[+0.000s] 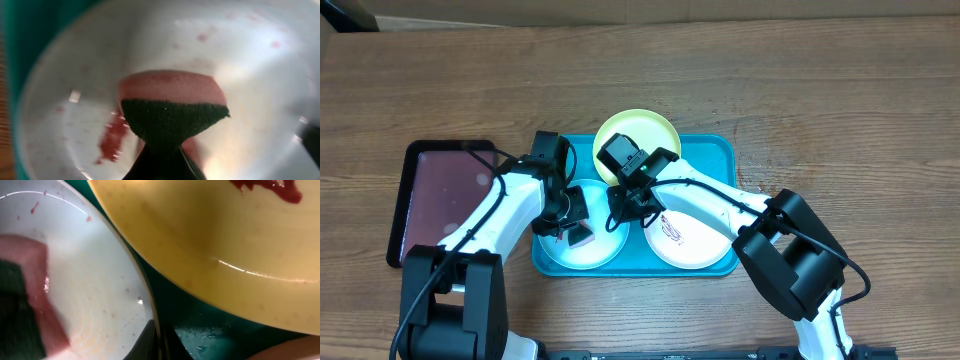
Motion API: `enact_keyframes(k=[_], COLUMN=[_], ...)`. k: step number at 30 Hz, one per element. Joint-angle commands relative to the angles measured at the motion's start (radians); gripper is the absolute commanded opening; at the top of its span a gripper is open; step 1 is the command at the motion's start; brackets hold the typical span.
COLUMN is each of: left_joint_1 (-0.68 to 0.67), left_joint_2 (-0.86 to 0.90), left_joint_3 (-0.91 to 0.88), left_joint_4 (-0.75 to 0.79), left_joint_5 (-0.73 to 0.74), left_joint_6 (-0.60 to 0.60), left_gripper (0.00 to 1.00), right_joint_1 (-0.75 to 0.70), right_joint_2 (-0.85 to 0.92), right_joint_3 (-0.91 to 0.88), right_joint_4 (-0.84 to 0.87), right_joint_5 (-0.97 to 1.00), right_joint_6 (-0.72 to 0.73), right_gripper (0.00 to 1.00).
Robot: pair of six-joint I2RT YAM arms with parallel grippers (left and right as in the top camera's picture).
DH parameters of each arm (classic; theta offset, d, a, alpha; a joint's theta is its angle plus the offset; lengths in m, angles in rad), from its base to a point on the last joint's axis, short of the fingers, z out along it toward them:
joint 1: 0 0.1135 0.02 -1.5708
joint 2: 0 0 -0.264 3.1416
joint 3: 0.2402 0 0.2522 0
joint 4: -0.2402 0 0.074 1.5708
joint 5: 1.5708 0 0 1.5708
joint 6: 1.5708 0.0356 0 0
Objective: Clean dirty plates on tray and stack at the side
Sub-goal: 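Scrub the white plate with the sponge while right gripper holds yellow plate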
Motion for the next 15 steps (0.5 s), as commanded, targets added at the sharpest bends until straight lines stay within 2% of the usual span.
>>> enact_keyframes(k=[1, 6, 8, 11, 15], left_joint_1=[-0.002, 0.0, 0.0, 0.0, -0.001], left_joint_2=[0.007, 0.007, 0.007, 0.004, 0.003], left_joint_3=[-0.058, -0.155, -0.181, -0.156, -0.039], left_joint_4=[0.037, 0.169, 0.19, 0.148, 0.003], left_joint_5=[-0.263, -0.296, -0.368, -0.437, -0.509], left_joint_6=[0.001, 0.021, 0.031, 0.031, 0.027], left_gripper=[0.04, 0.04, 0.04, 0.04, 0.04], right_joint_1=[-0.01, -0.01, -0.01, -0.01, -0.01], right_joint_2=[-0.003, -0.003, -0.003, -0.003, -0.003], right_joint_3=[-0.005, -0.005, -0.005, -0.005, -0.005], right_joint_4=[-0.004, -0.009, -0.009, -0.009, -0.009], right_joint_5=[0.004, 0.004, 0.004, 0.004, 0.004], right_joint_6=[0.001, 0.001, 0.001, 0.001, -0.002], right_gripper=[0.04, 0.04, 0.04, 0.04, 0.04])
